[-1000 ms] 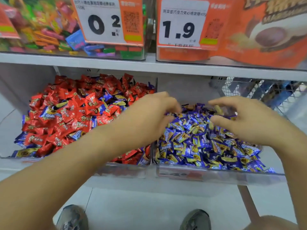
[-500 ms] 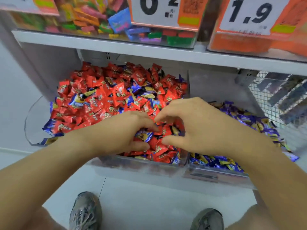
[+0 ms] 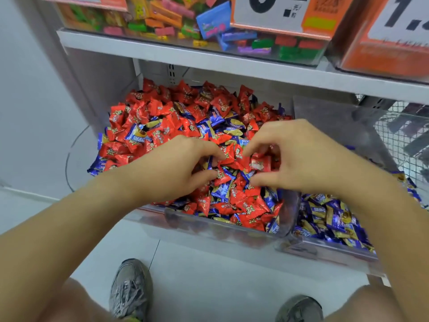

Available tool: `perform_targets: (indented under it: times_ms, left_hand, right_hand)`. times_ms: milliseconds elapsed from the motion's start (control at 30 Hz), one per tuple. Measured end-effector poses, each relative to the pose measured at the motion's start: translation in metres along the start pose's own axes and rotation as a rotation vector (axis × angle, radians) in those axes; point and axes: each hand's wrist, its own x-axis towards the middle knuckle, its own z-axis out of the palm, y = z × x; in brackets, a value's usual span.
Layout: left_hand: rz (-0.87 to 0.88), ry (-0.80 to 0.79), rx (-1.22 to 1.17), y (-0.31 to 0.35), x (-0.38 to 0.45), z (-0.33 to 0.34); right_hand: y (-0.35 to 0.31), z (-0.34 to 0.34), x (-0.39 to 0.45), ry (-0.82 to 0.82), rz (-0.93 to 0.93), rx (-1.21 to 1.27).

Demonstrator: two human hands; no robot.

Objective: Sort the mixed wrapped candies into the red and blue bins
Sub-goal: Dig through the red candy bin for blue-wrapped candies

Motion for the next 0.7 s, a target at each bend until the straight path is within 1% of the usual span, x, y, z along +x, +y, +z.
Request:
perform_targets:
  times_ms: [33, 67, 100, 133, 200, 233, 300, 400, 533, 700]
  left_hand:
    - [0.004, 0.008, 0.0, 0.003, 0.001, 0.002]
    - [0.013, 0.019, 0.003, 0.007, 0.001, 0.004]
    - [0.03, 0.029, 0.002, 0.011, 0.002, 0.005]
    - [0.051, 0.03, -0.005, 0.014, 0.002, 0.006]
    - [0.057, -0.004, -0.029, 0.018, 0.002, 0.006]
    - [0.038, -0.037, -0.036, 0.02, 0.003, 0.007]
    - [-0.002, -0.12, -0.023, 0.024, 0.003, 0.012]
    - [-0.036, -0.227, 0.114, 0.03, 0.004, 0.024]
    - [-0.077, -0.212, 0.268, 0.029, 0.008, 0.024]
    - [-0.073, -0.249, 0.348, 0.025, 0.012, 0.018]
  right_hand:
    - [0.003, -0.005, 0.0, 0.032, -0.008, 0.099]
    - [0.004, -0.008, -0.001, 0.024, -0.023, 0.19]
    - [0.004, -0.008, 0.0, -0.027, -0.038, 0.254]
    - [0.002, -0.006, 0.0, -0.113, -0.048, 0.285]
    - [-0.004, 0.002, 0.002, -0.287, -0.069, 0.192]
    - [-0.004, 0.004, 0.004, -0.323, -0.078, 0.114]
    - [-0.001, 0.001, 0.007, -0.318, -0.041, 0.009]
    - [0.008, -0.01, 0.007, -0.337, 0.069, -0.094]
    - [0.006, -0.007, 0.009, -0.433, 0.08, -0.13]
    - [-0.006, 0.001, 0.013, -0.455, 0.095, -0.255]
